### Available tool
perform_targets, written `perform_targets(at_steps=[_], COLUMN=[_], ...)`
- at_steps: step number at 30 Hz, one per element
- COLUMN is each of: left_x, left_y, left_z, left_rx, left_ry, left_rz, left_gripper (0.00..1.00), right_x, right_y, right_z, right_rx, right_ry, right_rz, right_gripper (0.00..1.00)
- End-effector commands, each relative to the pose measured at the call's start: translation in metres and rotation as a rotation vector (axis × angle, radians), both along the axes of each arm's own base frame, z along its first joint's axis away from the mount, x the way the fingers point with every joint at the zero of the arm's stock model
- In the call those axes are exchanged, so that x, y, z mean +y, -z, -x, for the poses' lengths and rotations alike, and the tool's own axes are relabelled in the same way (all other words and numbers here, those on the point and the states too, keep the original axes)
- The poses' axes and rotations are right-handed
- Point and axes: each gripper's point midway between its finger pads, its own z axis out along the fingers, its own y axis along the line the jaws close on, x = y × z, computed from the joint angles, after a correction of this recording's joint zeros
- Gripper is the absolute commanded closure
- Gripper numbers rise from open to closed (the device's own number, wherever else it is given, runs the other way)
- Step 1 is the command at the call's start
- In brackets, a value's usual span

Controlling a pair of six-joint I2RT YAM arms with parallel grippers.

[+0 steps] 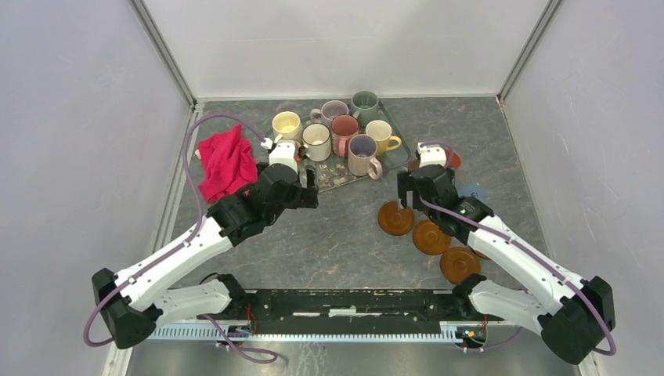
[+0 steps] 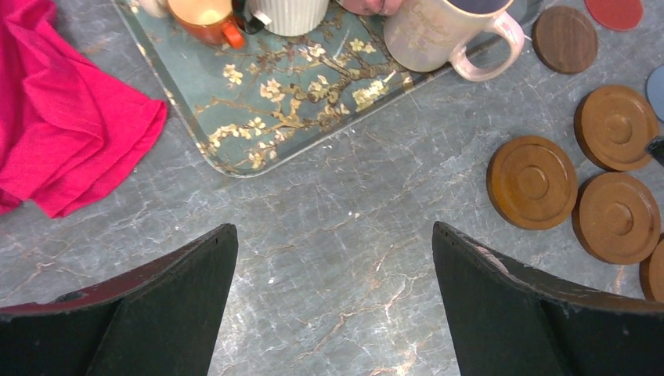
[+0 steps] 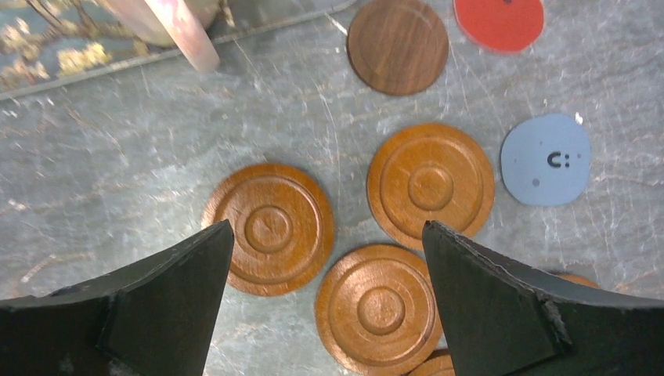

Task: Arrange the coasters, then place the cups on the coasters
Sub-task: Move the coaster to the corner of the board.

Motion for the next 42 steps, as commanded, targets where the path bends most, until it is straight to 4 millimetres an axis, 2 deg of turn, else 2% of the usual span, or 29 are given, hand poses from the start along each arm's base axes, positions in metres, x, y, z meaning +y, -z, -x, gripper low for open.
perform_targets(at_steps=[1,6,10,14,20,31,42], left_x=[-0.026,-0.046,-0.053,-0.057,-0.049,-0.040,-0.029], left_y=[0.005,0.023,0.035,0.039,0.041,0.045,0.039], left_z=[-0.005,-0.008,-0.012,-0.017,-0.021,-0.028,-0.028], left_rx=[0.009,0.054,0.080,0.088,0.081,0.101,0.102], left_ry=[0.029,0.070,0.079,0.080,0.045,0.014,-0.007], left_rz=[0.094,0.128,0.120,0.110,0.116,0.090,0.082], left_gripper=[0.00,0.00,0.00,0.00,0.00,0.00,0.00], right_x=[-0.007,0.000,0.006,0.014,0.023,0.061,0.112], right_y=[0.021,0.035,0.048,0.064,0.087,0.118,0.128], right_z=[0.013,0.015,0.012,0.010,0.004,0.008,0.025], right_rx=[0.031,0.022,0.032,0.062,0.109,0.184,0.231], right_ry=[0.010,-0.025,-0.040,-0.066,-0.095,-0.197,-0.289], right_rz=[-0.006,-0.042,-0.054,-0.060,-0.027,0.004,-0.093], right_gripper=[0.02,0.02,0.02,0.02,0.02,0.02,0.02])
